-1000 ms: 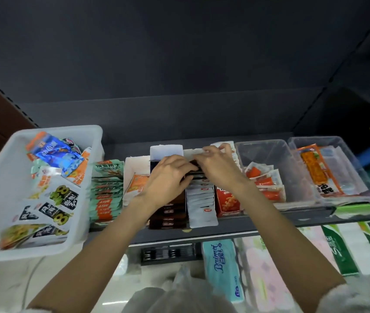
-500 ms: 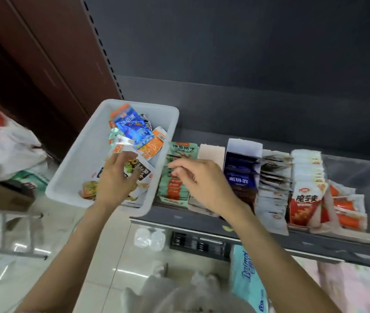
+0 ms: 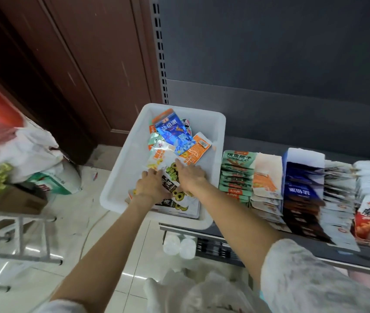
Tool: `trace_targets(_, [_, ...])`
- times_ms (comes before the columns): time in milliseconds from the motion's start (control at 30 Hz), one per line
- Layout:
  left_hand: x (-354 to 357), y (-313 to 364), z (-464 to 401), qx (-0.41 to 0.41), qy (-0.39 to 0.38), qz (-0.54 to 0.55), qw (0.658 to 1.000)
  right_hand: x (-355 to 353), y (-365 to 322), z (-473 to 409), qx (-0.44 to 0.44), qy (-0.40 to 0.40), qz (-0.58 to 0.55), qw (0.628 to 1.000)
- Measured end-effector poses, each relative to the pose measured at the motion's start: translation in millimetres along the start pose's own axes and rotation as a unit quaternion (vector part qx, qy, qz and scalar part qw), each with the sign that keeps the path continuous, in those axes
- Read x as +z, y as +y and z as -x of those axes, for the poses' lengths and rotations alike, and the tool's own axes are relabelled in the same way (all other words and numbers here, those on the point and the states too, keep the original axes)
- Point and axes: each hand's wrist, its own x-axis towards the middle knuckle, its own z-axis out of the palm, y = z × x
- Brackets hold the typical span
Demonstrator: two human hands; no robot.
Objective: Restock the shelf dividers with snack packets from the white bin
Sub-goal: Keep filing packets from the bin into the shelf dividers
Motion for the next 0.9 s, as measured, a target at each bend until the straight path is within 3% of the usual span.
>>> trace_targets(200, [-2.9,5.3,2.2,-0.019,0.047,0.055,0.997,-28.7,18.3,22.4,-0.009,0.145,-0.078,0.986])
trace_targets(300, [-8.5,16.4,15.0,0.0,0.15,0.182,0.972,-48.0,25.6,45.6,-0.037,0.206,-0.06,0.976])
trace_targets(400, [-25.6,26.7,29.0,0.121,0.295,0.256,0.913,-65.3,35.9,75.7,-0.073,0.242,-0.079,0.964])
trace_targets(500, [-50.8,40.4,40.5,0.237,0.35,0.181,0.888,-75.8,63.5,117.1,-0.094,0.291,-0.161,0.938])
trace_targets(567, [-67.6,57.4,49.7,0.275,0.353,0.153,0.881,-79.5,92.7,151.3,-0.106,0.302,-0.318,0.892])
trace_targets(633, [-78.7,84.7,60.4,0.319,0.325,0.162,0.876,-75.6,127.8,185.1,-0.13,0.287,-0.472,0.823])
trace_targets(800, [-76.3,185.6,74.9,0.415,0.267,0.246,0.834,-45.2,209.6,235.3,-0.072,0.402,-0.461,0.788])
trace_targets(900, [-68.8,247.2,70.9,0.361,0.178,0.397,0.825,-30.0,249.5,252.1,-0.011,0.49,-0.504,0.711])
